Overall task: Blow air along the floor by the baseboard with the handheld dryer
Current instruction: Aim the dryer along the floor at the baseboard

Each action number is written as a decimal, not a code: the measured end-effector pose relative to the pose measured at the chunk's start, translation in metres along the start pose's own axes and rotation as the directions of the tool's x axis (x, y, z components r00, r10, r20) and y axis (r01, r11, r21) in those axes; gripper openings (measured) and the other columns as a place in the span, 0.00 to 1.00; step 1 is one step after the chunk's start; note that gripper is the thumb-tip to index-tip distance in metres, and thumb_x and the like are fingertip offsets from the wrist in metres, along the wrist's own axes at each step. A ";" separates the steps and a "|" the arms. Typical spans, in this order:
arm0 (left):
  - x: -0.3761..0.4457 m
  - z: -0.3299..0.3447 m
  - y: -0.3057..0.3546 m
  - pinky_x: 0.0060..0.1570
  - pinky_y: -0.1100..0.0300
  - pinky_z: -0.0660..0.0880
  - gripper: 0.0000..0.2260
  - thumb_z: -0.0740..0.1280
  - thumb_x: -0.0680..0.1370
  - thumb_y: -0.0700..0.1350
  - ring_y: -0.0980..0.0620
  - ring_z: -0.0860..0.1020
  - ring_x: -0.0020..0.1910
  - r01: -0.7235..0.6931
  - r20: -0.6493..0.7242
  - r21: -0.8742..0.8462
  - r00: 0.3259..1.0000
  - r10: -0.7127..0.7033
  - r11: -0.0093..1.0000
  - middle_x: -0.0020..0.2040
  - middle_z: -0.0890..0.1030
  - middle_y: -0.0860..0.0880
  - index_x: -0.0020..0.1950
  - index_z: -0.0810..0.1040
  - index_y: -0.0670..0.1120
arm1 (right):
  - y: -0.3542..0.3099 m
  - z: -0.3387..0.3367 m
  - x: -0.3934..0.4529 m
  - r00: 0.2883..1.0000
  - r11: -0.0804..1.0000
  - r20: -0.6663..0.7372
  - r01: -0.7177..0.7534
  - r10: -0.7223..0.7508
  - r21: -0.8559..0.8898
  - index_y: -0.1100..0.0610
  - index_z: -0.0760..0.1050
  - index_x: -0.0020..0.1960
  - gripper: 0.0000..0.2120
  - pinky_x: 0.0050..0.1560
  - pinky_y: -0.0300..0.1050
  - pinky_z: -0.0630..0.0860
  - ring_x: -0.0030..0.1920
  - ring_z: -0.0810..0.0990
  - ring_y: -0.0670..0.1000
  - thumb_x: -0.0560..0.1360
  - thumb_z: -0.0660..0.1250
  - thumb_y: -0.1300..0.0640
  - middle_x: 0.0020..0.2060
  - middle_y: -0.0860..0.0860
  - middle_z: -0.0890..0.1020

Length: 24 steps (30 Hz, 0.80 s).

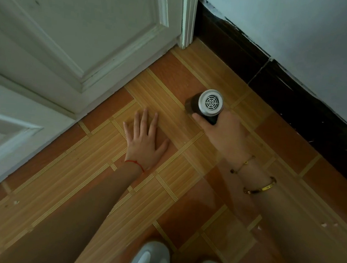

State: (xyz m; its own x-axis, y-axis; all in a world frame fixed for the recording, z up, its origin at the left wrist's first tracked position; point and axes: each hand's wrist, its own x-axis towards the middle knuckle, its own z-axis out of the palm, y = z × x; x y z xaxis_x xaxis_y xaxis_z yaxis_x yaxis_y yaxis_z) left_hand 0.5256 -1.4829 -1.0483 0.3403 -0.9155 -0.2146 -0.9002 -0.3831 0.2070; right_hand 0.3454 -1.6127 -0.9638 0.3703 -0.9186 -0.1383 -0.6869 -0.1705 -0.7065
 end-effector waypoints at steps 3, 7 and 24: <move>0.000 -0.002 -0.002 0.76 0.32 0.42 0.36 0.49 0.79 0.68 0.42 0.39 0.81 -0.014 0.006 0.000 1.000 0.014 1.000 0.83 0.42 0.45 0.82 0.43 0.52 | -0.004 0.005 -0.006 0.997 1.000 0.080 0.004 -0.005 0.011 0.55 0.75 0.61 0.27 0.50 0.46 0.80 0.51 0.81 0.49 0.70 0.71 0.39 0.49 0.49 0.83; -0.002 -0.005 -0.004 0.77 0.34 0.41 0.36 0.49 0.79 0.67 0.42 0.41 0.81 -0.032 -0.016 0.012 0.999 0.032 0.999 0.83 0.45 0.45 0.82 0.47 0.51 | -0.011 0.015 -0.020 0.977 0.998 0.202 0.053 -0.061 0.043 0.53 0.77 0.60 0.25 0.49 0.35 0.74 0.52 0.80 0.45 0.70 0.72 0.39 0.46 0.42 0.80; -0.023 -0.010 0.005 0.79 0.44 0.38 0.38 0.52 0.80 0.66 0.44 0.37 0.80 -0.104 0.097 0.026 0.990 0.101 0.994 0.82 0.39 0.43 0.82 0.43 0.47 | -0.003 -0.004 -0.065 0.969 0.997 0.244 0.054 -0.039 -0.054 0.55 0.78 0.57 0.25 0.50 0.47 0.80 0.49 0.82 0.49 0.70 0.70 0.38 0.46 0.47 0.83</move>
State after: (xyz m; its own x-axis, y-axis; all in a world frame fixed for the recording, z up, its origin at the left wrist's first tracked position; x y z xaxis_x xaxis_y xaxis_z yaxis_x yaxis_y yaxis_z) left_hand 0.5162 -1.4654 -1.0326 0.2193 -0.9335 -0.2837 -0.9375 -0.2822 0.2038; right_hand 0.3214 -1.5538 -0.9500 0.5383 -0.7963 -0.2759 -0.6986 -0.2385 -0.6746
